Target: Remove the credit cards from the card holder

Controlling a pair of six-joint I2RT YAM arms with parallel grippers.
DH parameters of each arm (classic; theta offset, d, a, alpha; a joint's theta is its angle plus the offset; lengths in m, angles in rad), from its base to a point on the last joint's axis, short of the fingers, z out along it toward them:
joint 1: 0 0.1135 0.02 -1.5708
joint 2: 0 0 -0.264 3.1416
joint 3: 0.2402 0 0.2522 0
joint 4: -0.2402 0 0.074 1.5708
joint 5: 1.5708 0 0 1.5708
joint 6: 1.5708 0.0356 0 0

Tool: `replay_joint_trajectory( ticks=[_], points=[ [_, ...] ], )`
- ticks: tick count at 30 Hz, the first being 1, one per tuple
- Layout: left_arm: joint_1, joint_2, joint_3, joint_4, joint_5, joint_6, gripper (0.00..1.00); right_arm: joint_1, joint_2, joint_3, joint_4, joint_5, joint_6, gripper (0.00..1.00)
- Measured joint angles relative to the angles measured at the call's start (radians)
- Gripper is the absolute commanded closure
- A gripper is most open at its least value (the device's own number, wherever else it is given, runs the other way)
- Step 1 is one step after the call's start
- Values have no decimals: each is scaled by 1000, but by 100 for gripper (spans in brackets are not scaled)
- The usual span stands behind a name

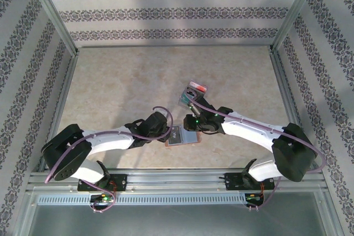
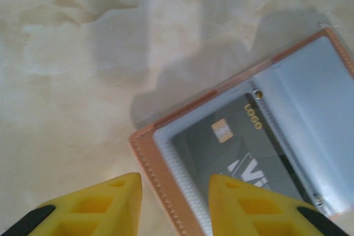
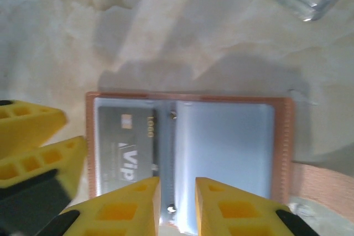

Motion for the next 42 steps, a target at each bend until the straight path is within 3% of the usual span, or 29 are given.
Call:
replay_joint_trajectory(
  ticks=[17, 42],
  points=[
    [0, 52, 0, 42, 33, -27, 85, 0, 100, -41, 139, -152, 52, 78],
    [0, 72, 0, 76, 41, -38, 90, -26, 155, -114, 312, -245, 102, 76]
  ],
)
